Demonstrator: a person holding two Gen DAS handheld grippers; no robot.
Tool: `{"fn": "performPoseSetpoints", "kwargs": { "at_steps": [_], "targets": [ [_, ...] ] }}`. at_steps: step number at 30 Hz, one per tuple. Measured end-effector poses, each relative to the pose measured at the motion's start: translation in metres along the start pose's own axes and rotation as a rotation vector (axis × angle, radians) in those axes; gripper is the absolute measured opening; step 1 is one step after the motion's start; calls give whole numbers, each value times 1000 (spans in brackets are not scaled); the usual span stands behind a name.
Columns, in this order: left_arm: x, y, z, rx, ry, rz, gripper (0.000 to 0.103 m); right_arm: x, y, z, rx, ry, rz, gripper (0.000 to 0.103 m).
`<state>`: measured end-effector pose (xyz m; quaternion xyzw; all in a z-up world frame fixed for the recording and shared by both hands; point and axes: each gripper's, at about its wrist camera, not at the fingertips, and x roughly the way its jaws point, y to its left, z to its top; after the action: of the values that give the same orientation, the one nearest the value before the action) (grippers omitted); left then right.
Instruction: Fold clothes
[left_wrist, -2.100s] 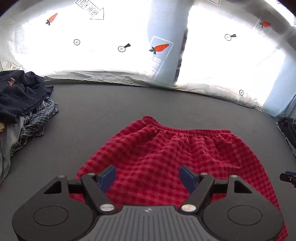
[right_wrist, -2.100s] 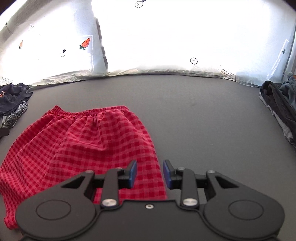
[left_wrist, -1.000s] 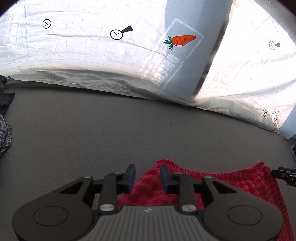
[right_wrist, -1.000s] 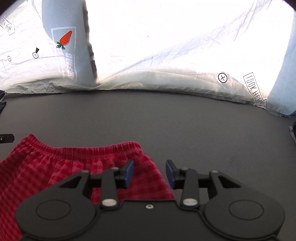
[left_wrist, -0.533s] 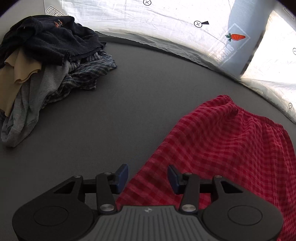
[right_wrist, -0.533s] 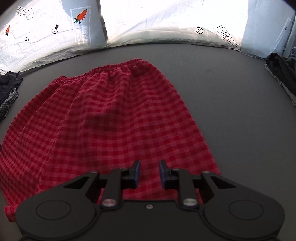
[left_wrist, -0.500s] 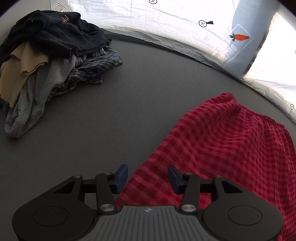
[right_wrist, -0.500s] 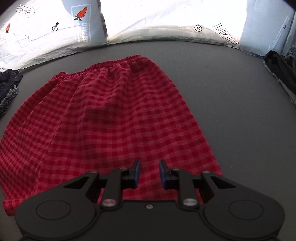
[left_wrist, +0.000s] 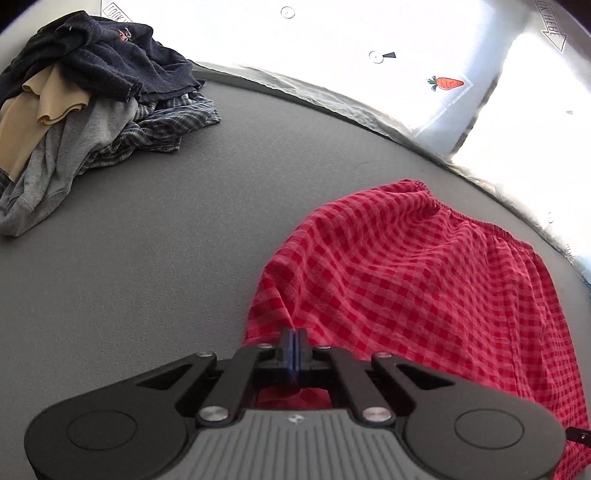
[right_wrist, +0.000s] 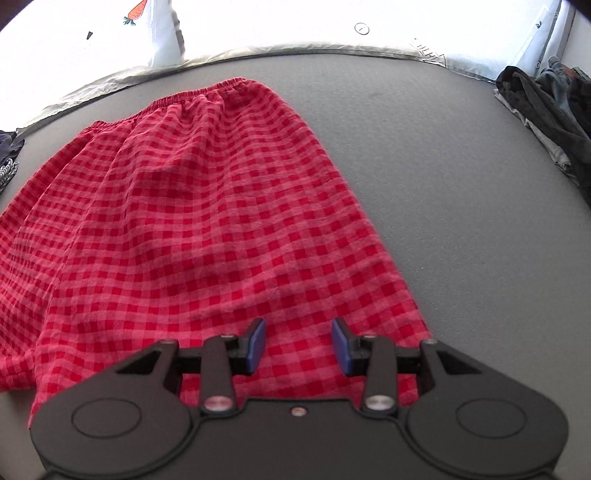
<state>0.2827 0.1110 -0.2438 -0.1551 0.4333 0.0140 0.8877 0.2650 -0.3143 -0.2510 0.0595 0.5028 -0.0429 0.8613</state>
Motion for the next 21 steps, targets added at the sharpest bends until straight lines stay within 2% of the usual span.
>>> {"fn": "performPoseSetpoints", "kwargs": {
  "at_steps": [3, 7, 9, 12, 14, 17, 19, 21],
  "targets": [
    [-13, -27, 1, -10, -37, -105, 0, -2, -10, -1, 37, -2, 10, 45],
    [-26, -85, -2, 55, -47, -262, 0, -6, -25, -3, 98, -8, 33, 53],
    [-29, -117, -9, 99, -26, -358, 0, -9, -32, -6, 122, -14, 39, 64],
    [-25, -163, -27, 167, 54, -495, 0, -12, -40, -8, 151, -24, 52, 67],
    [-18, -192, -45, 261, 117, -527, 2, -15, -45, -9, 169, -32, 60, 68],
    [-6, -214, -65, 352, 193, -511, 6, -19, -49, -9, 186, -50, 75, 68],
    [-3, -212, -69, 339, 224, -504, 12, -21, -49, -9, 188, -61, 93, 67],
    [-7, -200, -66, 306, 194, -488, 19, -22, -49, -9, 190, -65, 116, 63]
  ]
}}
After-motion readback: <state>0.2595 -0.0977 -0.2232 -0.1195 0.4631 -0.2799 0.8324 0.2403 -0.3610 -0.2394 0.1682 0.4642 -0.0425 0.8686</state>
